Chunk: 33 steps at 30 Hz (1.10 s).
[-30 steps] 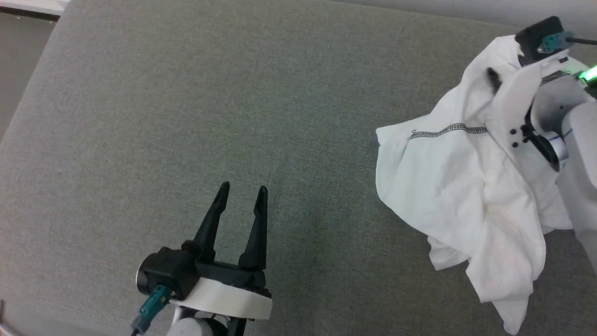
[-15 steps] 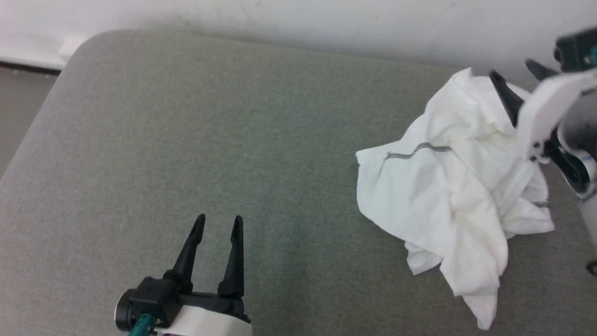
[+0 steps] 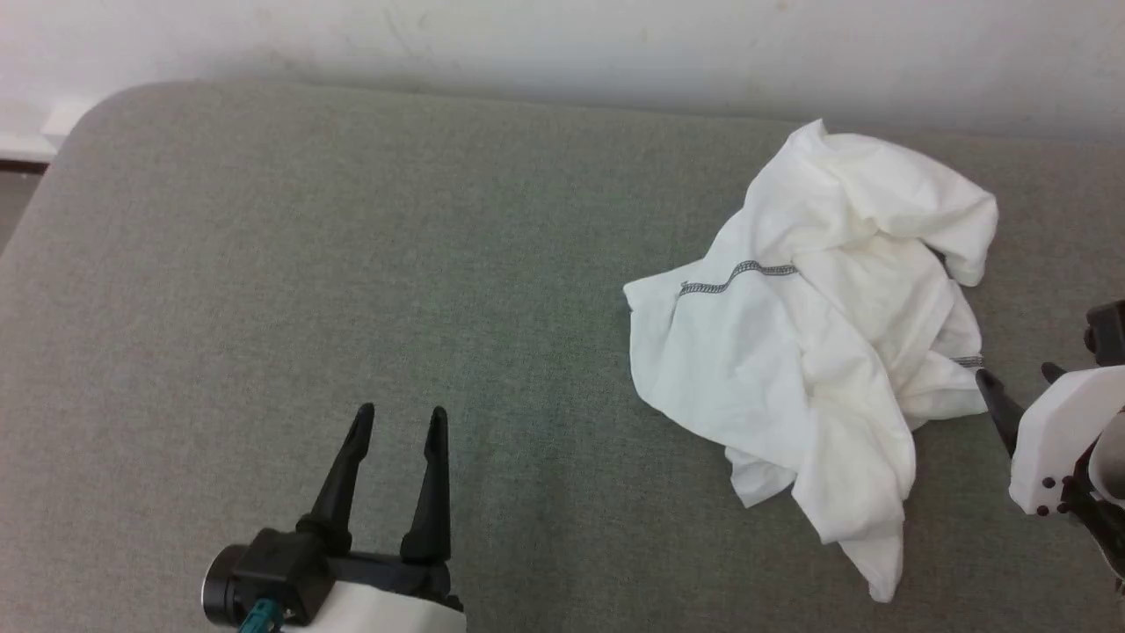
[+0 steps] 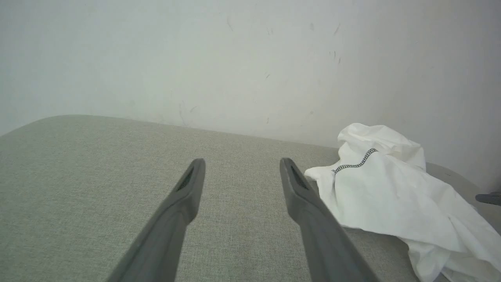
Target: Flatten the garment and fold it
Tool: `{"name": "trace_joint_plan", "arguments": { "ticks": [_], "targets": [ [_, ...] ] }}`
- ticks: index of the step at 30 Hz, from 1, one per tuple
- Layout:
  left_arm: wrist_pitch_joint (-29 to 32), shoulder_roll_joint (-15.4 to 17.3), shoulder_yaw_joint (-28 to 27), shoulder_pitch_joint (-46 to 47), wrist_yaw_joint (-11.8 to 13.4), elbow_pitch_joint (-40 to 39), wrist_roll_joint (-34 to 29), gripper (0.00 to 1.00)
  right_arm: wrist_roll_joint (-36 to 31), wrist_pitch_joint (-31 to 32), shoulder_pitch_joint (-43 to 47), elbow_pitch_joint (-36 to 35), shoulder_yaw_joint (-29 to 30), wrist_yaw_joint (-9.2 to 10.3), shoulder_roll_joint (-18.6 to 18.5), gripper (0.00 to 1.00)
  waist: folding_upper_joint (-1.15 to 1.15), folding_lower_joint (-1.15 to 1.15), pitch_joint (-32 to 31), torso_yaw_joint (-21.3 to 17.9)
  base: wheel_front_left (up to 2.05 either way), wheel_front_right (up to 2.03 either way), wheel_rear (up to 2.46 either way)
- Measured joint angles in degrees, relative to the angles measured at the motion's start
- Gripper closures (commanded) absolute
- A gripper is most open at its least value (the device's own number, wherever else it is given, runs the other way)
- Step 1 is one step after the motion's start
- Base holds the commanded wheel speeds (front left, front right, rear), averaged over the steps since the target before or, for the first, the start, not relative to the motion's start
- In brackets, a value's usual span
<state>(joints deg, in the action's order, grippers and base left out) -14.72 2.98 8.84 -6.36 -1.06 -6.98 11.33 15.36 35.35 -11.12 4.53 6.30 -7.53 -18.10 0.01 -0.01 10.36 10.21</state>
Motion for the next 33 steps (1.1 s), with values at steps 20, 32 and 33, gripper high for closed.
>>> {"name": "trace_joint_plan", "arguments": {
  "ticks": [20, 32, 33],
  "targets": [
    [0.0, 0.0, 0.2, 3.3, -0.7, 1.7, -0.4, 0.0, -2.8, -9.0, -6.5, 7.4, -6.6, 0.0, -0.5, 1.0, 0.0, 0.02, 6.0, 2.5, 0.0, 0.0, 0.0],
    [0.0, 0.0, 0.5, -0.9, -0.9, 3.0, -0.6, 0.0, -0.1, -6.4, -14.1, -8.5, -6.8, -0.01, -6.4, 1.0, 0.0, 0.0, -3.3, -1.3, 0.0, 0.0, 0.0],
    [0.0, 0.0, 0.5, -1.2, -0.9, 3.0, -0.6, 0.0, 0.0, -5.8, -13.9, -9.3, -5.7, -0.01, -6.6, 1.0, 0.0, 0.0, -4.1, -1.7, 0.0, 0.0, 0.0]
  ]
}}
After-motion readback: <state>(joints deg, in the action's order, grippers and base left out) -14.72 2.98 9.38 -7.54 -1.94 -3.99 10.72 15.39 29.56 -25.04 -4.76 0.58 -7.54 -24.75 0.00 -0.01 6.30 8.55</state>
